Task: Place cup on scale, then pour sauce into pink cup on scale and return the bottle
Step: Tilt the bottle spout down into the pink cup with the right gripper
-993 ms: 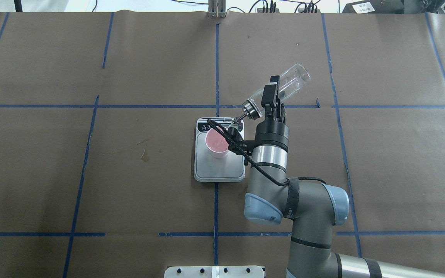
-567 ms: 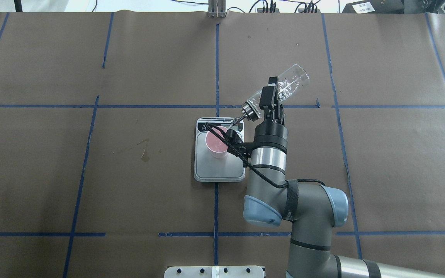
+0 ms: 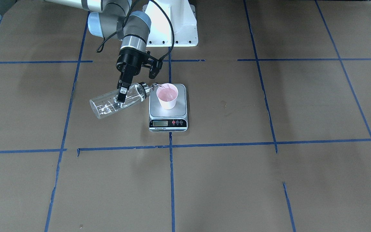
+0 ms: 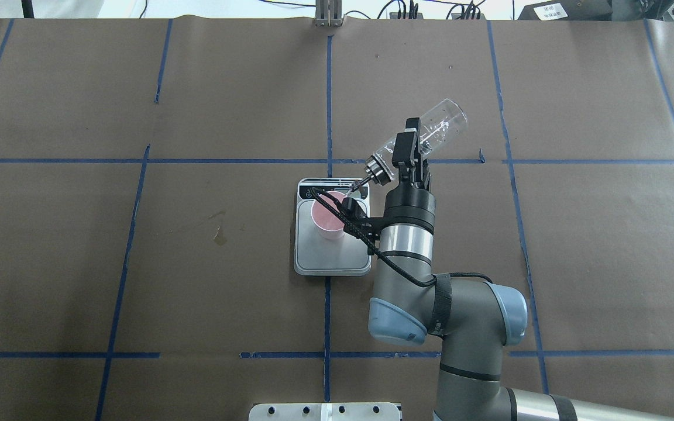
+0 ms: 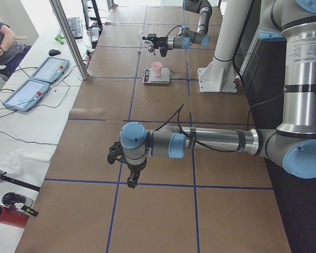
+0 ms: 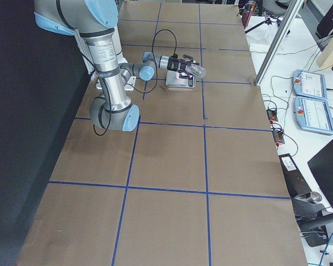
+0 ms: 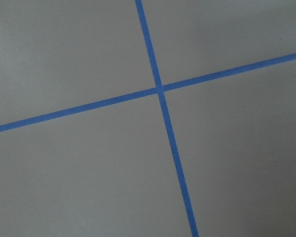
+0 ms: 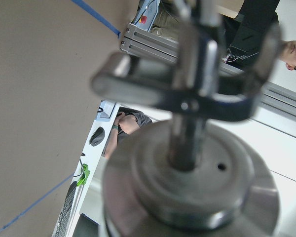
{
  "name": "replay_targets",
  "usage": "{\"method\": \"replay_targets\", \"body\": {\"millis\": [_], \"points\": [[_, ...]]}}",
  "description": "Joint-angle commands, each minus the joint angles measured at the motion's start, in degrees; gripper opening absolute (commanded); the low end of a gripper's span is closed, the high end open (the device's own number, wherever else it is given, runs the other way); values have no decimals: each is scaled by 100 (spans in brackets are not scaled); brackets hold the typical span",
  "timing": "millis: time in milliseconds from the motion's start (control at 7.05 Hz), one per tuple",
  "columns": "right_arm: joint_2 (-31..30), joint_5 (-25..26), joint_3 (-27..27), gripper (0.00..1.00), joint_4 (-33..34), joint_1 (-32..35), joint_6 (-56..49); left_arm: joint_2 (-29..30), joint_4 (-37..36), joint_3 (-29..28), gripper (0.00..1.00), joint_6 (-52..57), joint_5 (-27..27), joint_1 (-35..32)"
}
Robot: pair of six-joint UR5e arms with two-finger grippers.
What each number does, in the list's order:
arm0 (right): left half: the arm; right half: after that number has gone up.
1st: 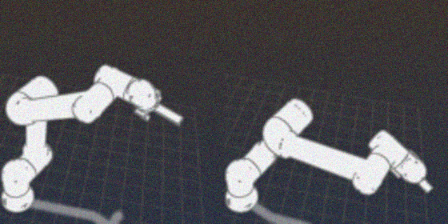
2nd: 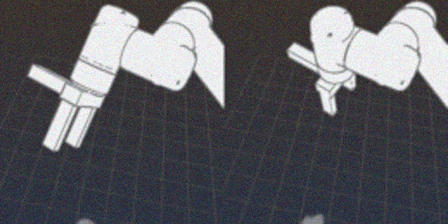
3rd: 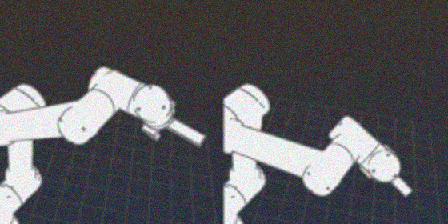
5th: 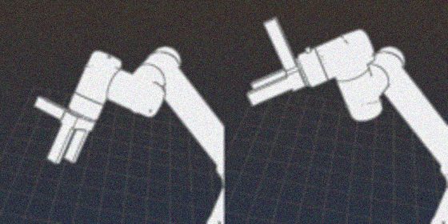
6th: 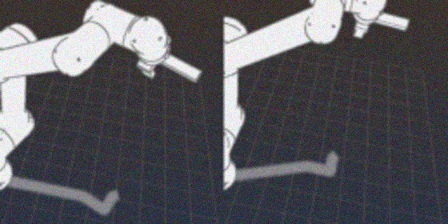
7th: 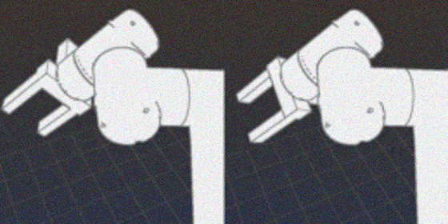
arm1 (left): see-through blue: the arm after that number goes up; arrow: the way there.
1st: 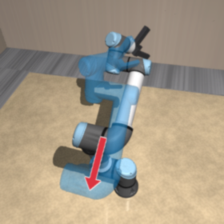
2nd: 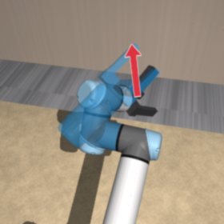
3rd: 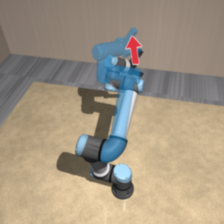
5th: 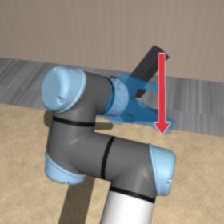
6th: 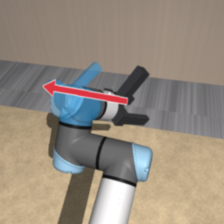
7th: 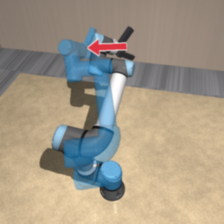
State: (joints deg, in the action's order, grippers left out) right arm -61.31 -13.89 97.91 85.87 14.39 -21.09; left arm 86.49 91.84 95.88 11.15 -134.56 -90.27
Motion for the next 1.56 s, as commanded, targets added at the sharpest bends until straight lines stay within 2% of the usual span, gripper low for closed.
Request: {"method": "replay_targets", "body": {"millis": [0,1418], "points": [[-4,0,0,0,-9,-6,0,0,0,1,100,-8,0,0],[-4,-26,0,0,-44,-15,87,-9,0,9,100,1,0,0]]}}
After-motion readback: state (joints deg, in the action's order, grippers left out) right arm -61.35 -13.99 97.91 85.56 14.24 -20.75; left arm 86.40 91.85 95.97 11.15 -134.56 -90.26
